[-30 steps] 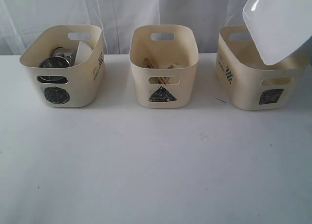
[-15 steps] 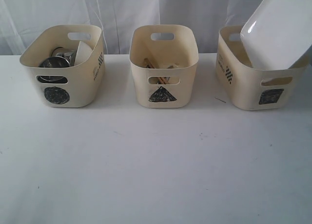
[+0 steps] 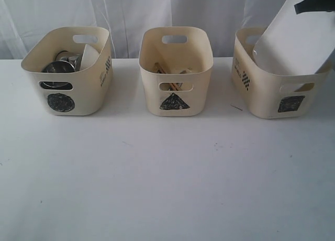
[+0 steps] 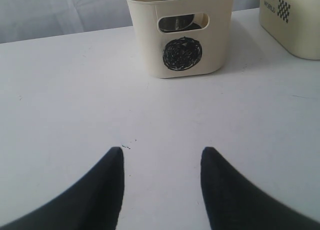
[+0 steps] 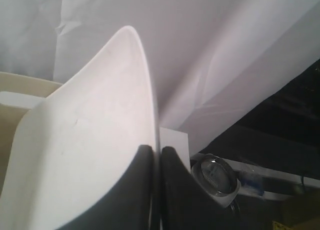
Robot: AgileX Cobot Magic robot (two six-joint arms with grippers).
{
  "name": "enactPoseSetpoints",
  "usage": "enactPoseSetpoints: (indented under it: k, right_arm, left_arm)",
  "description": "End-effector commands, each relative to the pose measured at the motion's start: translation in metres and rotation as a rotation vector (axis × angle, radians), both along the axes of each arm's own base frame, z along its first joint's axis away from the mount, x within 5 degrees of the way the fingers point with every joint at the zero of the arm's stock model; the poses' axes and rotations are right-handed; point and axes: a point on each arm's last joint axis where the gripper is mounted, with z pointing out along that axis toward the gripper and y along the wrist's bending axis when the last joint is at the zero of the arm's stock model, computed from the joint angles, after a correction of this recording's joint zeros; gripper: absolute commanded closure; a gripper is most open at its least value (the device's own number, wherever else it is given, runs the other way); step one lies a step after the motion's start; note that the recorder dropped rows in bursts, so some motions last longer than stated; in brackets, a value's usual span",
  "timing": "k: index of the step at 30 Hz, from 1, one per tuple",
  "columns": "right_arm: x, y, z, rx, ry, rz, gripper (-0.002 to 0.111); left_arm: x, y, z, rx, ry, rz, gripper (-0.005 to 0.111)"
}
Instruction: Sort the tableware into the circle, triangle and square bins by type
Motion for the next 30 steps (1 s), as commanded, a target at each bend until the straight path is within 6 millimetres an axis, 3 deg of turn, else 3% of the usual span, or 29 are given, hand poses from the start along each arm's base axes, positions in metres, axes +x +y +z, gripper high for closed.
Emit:
enactPoseSetpoints:
  k: [1,4,11,13,22,27,30]
  right_arm:
    - [0.005,-0.002,0.003,0.033,-0.069,-0.002,0.108]
    - [0.007,-0.002,-0.002,0.042,-0.065,-0.002,0.106]
    - [0.007,-0.002,-0.003,0.093,-0.070,-0.021,0.072]
    - [0.006,-0.002,0.001,0.111,-0.085,-0.030,0.069]
    - [-0.015,0.003,0.039,0.131,-0.135,-0.052,0.069]
    - [-0.037,0.007,0.064,0.174,-0.154,-0.085,0.070]
    - [-0.054,0.011,0.079,0.214,-0.192,-0.103,0.077]
  left_arm:
    - [0.000,0.000,0.000,-0.014,-0.007,0.004,0.054]
    - [0.000,0.000,0.000,-0.014,-0.007,0.004,0.054]
    - [0.000,0.000,0.000,-0.014,-0.007,0.004,0.054]
    - [0.000,0.000,0.000,-0.014,-0.007,0.004,0.054]
    - [0.000,0.000,0.000,-0.014,-0.007,0.004,0.054]
    - [0.000,0.000,0.000,-0.014,-0.007,0.004,0.054]
    - [0.000,0.000,0.000,-0.014,-0.007,0.004,0.054]
